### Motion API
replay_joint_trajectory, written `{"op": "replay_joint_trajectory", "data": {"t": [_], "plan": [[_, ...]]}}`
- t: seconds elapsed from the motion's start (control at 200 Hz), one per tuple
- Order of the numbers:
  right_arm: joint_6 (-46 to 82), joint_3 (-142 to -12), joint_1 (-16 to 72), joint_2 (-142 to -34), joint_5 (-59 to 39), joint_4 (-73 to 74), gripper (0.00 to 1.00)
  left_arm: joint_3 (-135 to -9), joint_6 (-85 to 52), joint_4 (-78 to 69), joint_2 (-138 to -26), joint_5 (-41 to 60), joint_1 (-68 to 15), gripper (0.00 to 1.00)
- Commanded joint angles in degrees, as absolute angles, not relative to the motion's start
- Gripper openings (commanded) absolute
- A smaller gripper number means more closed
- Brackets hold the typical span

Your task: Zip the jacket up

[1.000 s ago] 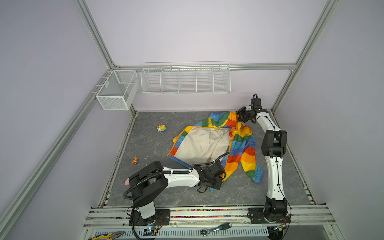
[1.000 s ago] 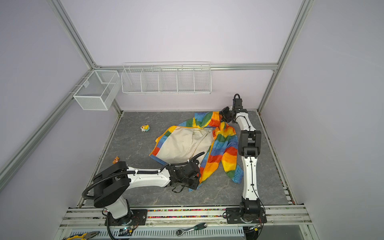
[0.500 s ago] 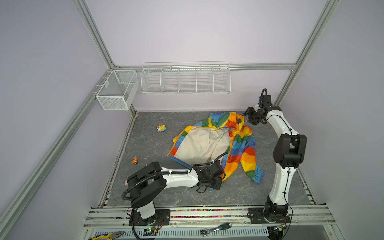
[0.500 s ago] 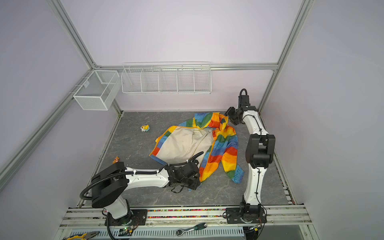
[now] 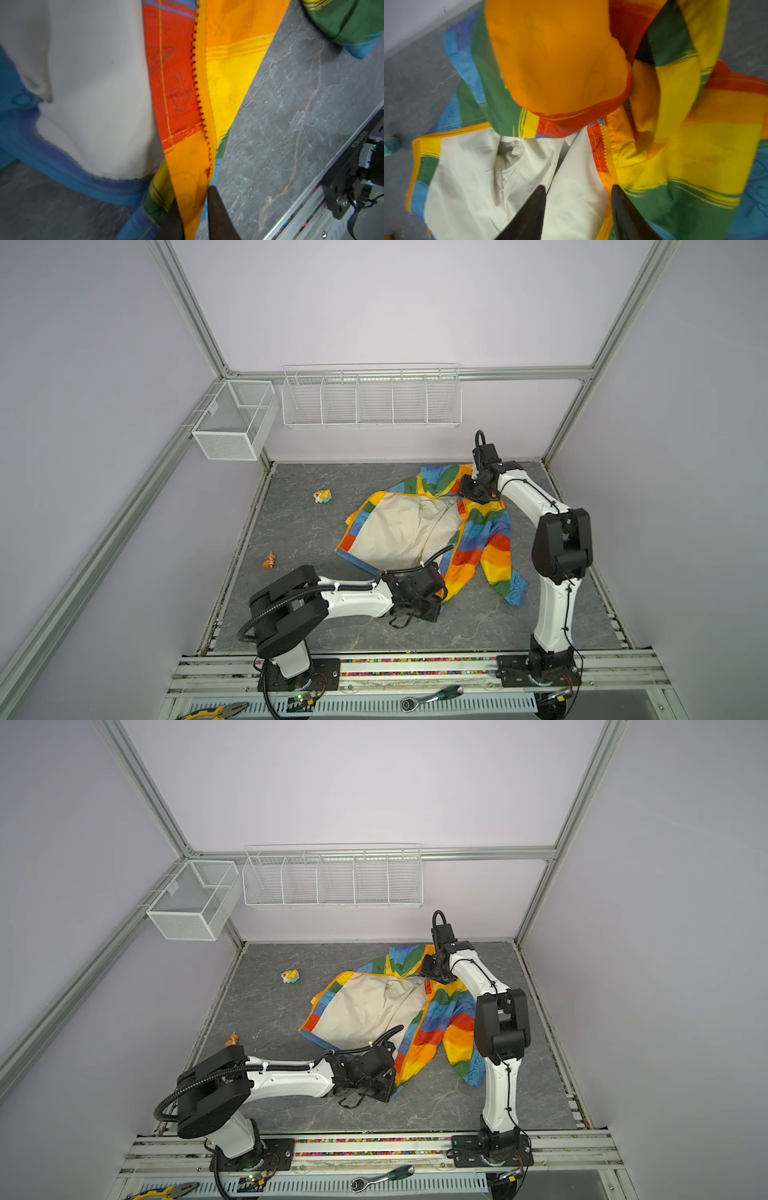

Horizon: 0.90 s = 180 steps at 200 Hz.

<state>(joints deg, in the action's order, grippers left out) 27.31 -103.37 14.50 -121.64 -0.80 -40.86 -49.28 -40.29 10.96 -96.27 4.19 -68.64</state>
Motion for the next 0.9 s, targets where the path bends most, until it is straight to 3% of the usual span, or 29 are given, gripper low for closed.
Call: {"op": "replay_joint_trajectory", "data": {"t": [0.0,0.21,0.43,0.69,0.895], "plan": [[23.3,-107.0,15.4,-125.2,4.6,-43.6,0.48,-48.5,-41.0,10.4,-95.7,4.0,-68.8,0.2],[20.6,-115.8,16.7,-132.4,10.7,-48.4,0.48,-49.4,-41.1,11.0,-96.7,4.4,-68.8,0.19],[19.4,-122.8,17.1,-137.8,13.6,-51.2,0.55,-49.6,-41.5,11.1,-97.0,4.5,-68.8,0.19],[19.1,-128.0,17.1,-142.6,13.6,-52.4,0.53,-49.6,-41.8,11.3,-97.3,4.5,-68.8,0.18],[19.8,-130.5,16.7,-145.0,12.0,-52.5,0.44,-49.5,-41.9,11.4,-97.5,4.6,-68.8,0.18]]}}
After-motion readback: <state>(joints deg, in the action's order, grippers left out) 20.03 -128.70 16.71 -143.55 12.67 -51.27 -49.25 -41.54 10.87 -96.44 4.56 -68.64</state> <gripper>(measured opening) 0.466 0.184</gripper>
